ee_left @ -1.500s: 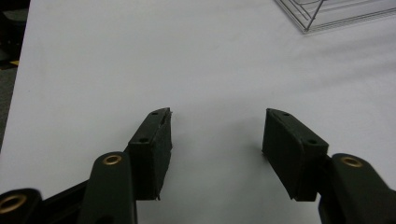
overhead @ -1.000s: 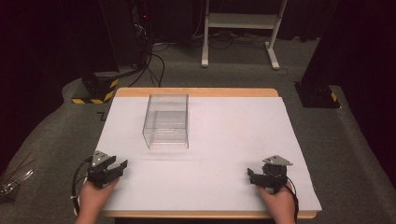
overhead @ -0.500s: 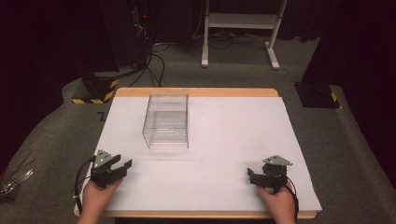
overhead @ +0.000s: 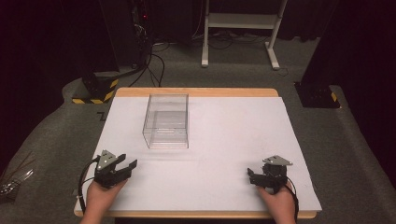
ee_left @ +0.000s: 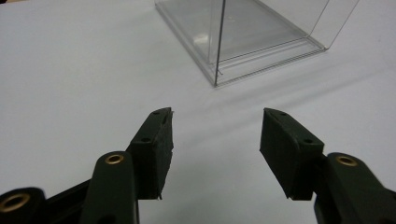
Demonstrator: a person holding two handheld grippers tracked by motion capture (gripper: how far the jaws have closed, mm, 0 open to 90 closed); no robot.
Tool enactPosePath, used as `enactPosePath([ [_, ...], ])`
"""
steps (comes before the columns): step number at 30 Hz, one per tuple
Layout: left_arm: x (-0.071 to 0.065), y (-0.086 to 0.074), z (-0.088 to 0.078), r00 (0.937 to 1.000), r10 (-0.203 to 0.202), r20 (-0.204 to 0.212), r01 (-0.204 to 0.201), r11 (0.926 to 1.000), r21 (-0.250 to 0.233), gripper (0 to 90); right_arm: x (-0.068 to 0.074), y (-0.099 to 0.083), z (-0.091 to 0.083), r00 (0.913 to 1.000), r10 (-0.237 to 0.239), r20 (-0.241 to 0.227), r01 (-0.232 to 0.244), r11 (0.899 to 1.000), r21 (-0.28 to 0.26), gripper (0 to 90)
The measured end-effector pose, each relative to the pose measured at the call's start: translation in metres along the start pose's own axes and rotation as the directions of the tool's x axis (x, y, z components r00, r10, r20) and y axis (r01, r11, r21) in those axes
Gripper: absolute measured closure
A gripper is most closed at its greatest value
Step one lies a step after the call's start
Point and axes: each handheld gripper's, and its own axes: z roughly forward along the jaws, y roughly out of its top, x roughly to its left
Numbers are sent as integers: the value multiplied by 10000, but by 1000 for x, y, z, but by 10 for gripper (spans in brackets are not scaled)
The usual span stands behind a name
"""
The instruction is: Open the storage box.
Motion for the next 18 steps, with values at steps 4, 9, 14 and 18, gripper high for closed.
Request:
enactPosePath([
  [4, -5, 3, 3, 9998, 5, 175, -4, 10000, -66, 442, 0, 0, 0, 10000, -4, 1, 4, 10000, 1, 113],
  [9, -13, 7, 9, 9993, -71, 375, 75, 9999, -115, 443, 0, 0, 0, 10000, -11, 10, 11, 10000, -4, 113],
  [14, -23, 13, 12, 9977, 37, 683, -18, 9996, -274, 449, 0, 0, 0, 10000, -14, 13, 14, 10000, -10, 113],
  [18, -27, 17, 13, 9943, -181, 1051, 225, 9989, -401, 457, 0, 0, 0, 10000, -14, 15, 14, 10000, -12, 113],
])
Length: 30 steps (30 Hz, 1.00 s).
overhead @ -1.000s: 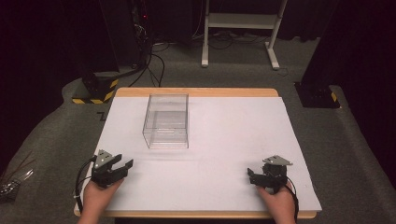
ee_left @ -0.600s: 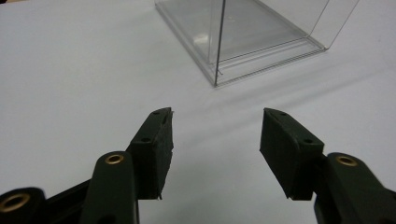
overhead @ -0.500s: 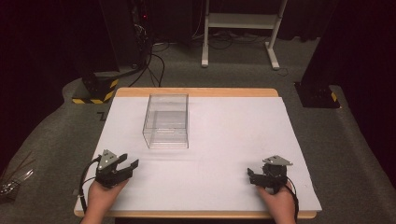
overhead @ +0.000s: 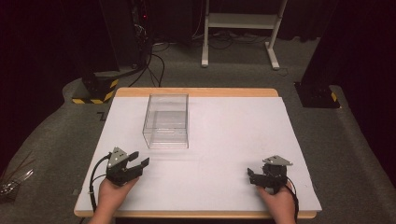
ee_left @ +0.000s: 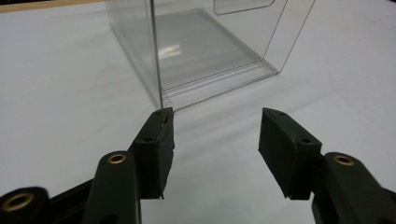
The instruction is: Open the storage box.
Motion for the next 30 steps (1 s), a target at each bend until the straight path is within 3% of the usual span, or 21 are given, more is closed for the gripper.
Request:
enactPosePath([
  [5, -6, 2, 0, 9998, 101, 162, -100, 9999, -53, 459, 0, 0, 0, 10000, -16, 9, 16, 10000, -11, 115],
  [13, -10, 13, 2, 9986, -35, 524, 60, 9988, -480, 467, 0, 0, 0, 10000, -1, -15, 1, 10000, 3, 114],
  [17, -12, 17, 7, 9987, 135, 488, -113, 9989, -448, 468, 0, 0, 0, 10000, -5, -10, 5, 10000, 1, 115],
  [30, -3, 24, 23, 9990, -70, 437, 90, 9989, -464, 492, 0, 0, 0, 10000, -6, -4, 6, 10000, -2, 115],
])
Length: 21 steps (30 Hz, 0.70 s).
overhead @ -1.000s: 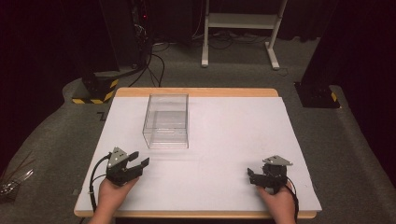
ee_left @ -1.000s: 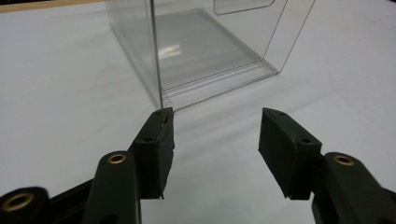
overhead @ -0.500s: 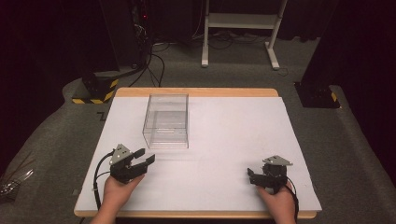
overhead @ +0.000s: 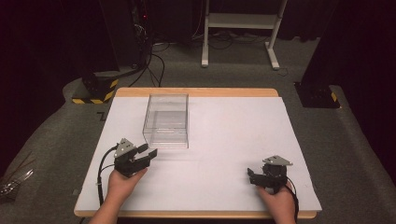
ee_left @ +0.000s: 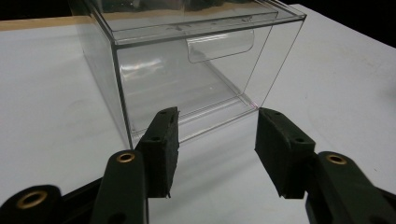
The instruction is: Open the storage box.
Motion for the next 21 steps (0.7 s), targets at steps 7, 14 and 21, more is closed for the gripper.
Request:
enactPosePath([
  [7, -2, 9, 7, 9993, 332, 152, -331, 9994, -87, 462, 0, 0, 0, 10000, -1, -1, 1, 10000, -1, 115],
  [14, 2, 15, 16, 9991, 271, 314, -272, 9996, 9, 456, 0, 0, 0, 10000, -1, -2, 1, 10000, -2, 115],
  [21, 10, 17, 27, 9985, -31, 549, 31, 10000, 4, 452, 0, 0, 0, 10000, -5, 2, 5, 10000, -3, 115],
])
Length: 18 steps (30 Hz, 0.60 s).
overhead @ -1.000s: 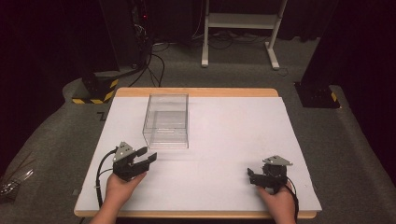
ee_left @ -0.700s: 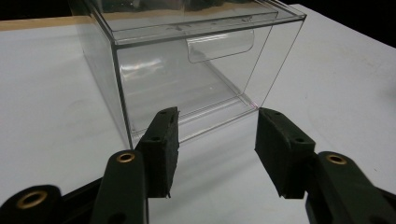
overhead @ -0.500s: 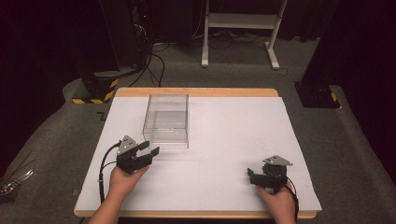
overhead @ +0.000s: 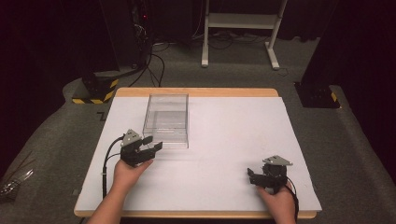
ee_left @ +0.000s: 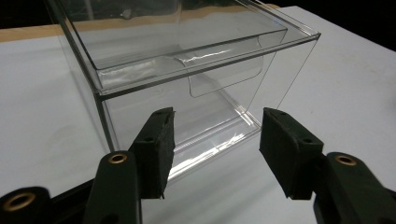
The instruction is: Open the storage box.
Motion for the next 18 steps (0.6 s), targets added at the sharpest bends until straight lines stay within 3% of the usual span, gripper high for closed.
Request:
enactPosePath([
  [18, 11, -3, 15, 9997, -16, 240, 30, 9984, -557, 535, 0, 0, 0, 10000, 0, -1, 0, 10000, 6, 115],
])
